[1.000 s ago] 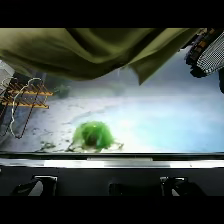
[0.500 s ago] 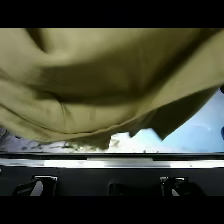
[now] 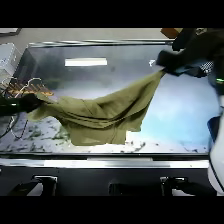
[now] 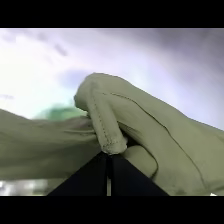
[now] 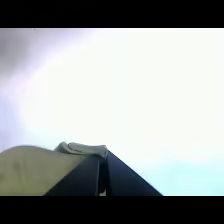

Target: Fold the clothes and pants, and hang the long-sleeved shirts on hangers.

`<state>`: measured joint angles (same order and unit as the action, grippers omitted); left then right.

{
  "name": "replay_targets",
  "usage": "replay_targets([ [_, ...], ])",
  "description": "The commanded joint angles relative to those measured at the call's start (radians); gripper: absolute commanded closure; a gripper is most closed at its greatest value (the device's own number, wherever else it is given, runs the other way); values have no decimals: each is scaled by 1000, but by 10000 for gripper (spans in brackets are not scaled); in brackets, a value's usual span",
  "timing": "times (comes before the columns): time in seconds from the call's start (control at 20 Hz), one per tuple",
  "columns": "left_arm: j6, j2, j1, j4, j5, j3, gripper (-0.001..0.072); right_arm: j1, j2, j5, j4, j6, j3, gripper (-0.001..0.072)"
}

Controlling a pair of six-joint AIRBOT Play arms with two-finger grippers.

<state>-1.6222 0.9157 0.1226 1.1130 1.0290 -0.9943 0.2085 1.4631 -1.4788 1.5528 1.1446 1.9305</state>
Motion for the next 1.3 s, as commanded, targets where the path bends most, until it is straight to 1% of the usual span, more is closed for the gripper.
replay_targets([
  [0.0,-2,206,-96,-26,-161,89,685,1,239,19,96,26,-5,680],
  [0.05,-1,268,-108,-30,-182,78,685,1,281,46,114,26,-5,680],
  [0.15,-1,382,-114,-34,-181,40,685,1,336,106,150,26,-5,681],
  [0.3,-1,454,-114,-33,-185,-5,685,0,349,248,141,6,-3,682],
  [0.35,-1,460,-114,-33,-186,-14,685,0,347,295,123,-28,0,682],
  [0.5,-1,460,-114,-33,-184,-29,685,0,343,414,99,-174,0,673],
  [0.55,-1,459,-114,-33,-183,-29,685,0,343,434,106,-200,1,593],
  [0.6,-1,460,-114,-33,-182,-29,685,0,340,432,116,-208,1,415],
  [0.65,-1,459,-114,-33,-182,-29,685,-6,330,415,127,-197,1,314],
  [0.7,-1,459,-114,-33,-180,-29,685,-23,315,386,147,-156,1,278],
  [0.75,-1,459,-114,-33,-177,-29,685,-48,294,342,180,-89,1,253],
  [0.8,-1,459,-114,-33,-173,-29,685,-78,268,294,214,-2,1,212],
  [0.9,-1,459,-114,-33,-157,-29,684,-152,204,174,228,158,0,215],
  [0.95,-1,459,-114,-33,-150,-29,684,-188,178,119,229,223,-3,233],
  [1.0,-1,459,-114,-33,-146,-29,684,-224,155,55,229,288,-16,233],
  [1.05,-1,459,-114,-33,-143,-29,684,-257,130,-3,243,333,-61,232],
  [1.1,-1,459,-114,-33,-140,-29,685,-286,102,-29,289,360,-138,232],
  [1.15,-1,459,-114,-33,-138,-29,684,-312,67,-23,375,389,-252,230],
  [1.25,-1,459,-114,-33,-129,-29,684,-326,-1,42,587,459,-515,217],
])
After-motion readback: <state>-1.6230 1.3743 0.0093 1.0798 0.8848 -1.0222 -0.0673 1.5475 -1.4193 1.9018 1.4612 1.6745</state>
